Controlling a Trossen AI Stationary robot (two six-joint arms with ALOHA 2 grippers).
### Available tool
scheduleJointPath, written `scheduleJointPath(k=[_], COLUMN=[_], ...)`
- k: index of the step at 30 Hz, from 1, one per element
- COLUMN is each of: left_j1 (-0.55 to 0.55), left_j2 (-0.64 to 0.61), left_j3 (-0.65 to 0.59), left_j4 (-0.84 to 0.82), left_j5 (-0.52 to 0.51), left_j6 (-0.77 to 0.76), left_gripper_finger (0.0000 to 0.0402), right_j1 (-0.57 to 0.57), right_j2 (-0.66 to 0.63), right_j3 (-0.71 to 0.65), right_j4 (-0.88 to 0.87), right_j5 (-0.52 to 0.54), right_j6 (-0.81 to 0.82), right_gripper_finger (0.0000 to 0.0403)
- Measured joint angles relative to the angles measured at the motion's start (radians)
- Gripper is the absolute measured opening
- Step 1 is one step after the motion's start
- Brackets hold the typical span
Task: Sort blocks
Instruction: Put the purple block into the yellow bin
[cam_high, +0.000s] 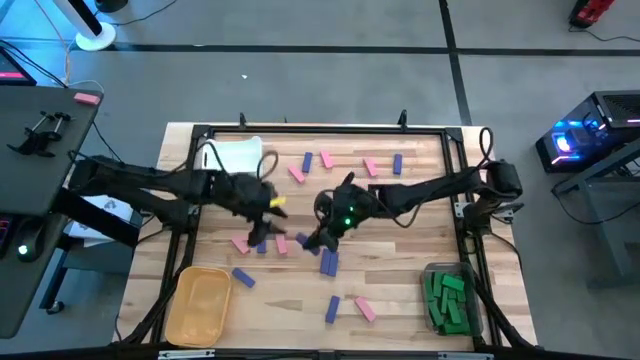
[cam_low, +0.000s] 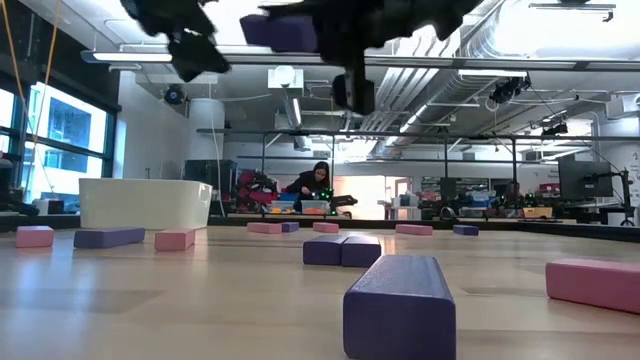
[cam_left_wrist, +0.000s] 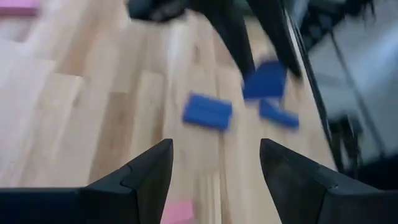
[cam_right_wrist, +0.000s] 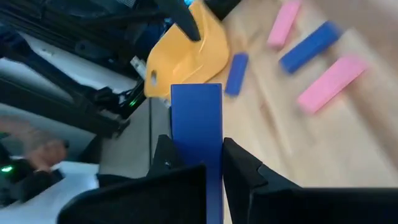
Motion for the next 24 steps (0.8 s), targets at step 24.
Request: scheduleJointPath(k=[24], left_j1=[-0.283], left_j2=[0.2], left_j3=[0.002], left_j4=[0.355], left_j5=[-0.335], left_j6=[0.906], left_gripper_finger=[0.0227], right_j1=[0.049], right_j2=[0.003], right_j3=[0.001], right_j4=[0.046], right_j5=[-0.013], right_j6=[0.2], right_gripper_finger=[0.0003])
